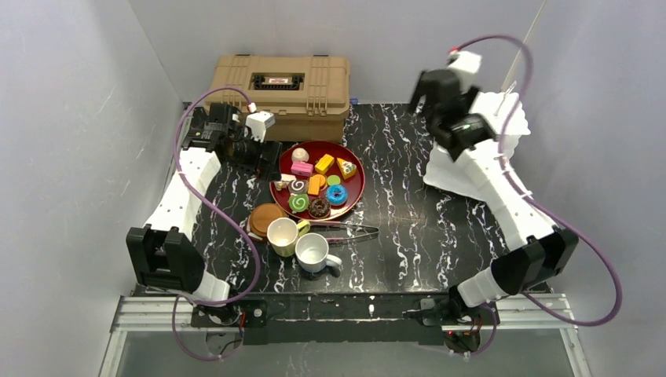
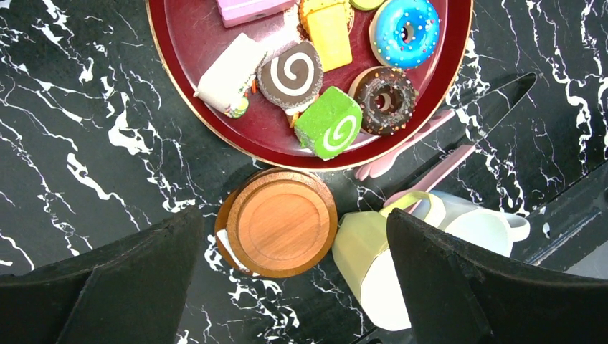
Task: Serve the afternoon tea
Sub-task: Move the desert table to the center of the board.
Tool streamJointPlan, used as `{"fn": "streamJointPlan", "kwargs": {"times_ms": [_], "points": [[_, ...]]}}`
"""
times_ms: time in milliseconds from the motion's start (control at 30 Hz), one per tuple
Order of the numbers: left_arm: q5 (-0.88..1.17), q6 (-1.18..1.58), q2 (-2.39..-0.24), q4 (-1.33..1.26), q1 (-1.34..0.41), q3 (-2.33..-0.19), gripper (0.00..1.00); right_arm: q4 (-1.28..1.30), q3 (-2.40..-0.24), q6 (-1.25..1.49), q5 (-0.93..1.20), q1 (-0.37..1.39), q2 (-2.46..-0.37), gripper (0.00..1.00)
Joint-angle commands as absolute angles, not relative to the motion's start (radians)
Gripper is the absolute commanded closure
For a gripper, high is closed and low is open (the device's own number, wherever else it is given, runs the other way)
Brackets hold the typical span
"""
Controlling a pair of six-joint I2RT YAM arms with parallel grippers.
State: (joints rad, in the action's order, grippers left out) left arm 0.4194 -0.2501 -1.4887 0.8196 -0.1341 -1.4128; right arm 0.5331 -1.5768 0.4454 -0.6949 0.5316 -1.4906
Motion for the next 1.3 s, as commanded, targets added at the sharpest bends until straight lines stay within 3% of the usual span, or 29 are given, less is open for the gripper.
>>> {"fn": "streamJointPlan", "kwargs": {"times_ms": [0,333,767,1067,1267], "points": [[0.427,-0.239,-1.437,0.836,-0.135,-1.419,0.01,0.622,-1.724,0.304,-0.754,0.347,-1.474,0.09],[0.431,-0.232,-1.438,0.813,-0.135,-1.413,0.01,0.633,-1.900,0.260,-0.690,0.114,-1.556,0.10],[0.492,-0.219,-1.495,0.759,-0.135,-1.433,0.01,0.479,-1.724,0.368,-0.653,0.049,-1.597,0.18],[0.495,-0.230,-1.482,0.756,-0.135,-1.413,0.01,0.339,-1.637,0.310,-0.753,0.049,-1.580,0.40],[0.473,-0.240,-1.470,0.757,-0.134,-1.414,0.01,0.322,-1.630,0.252,-0.811,0.049,-1.605,0.48]]}}
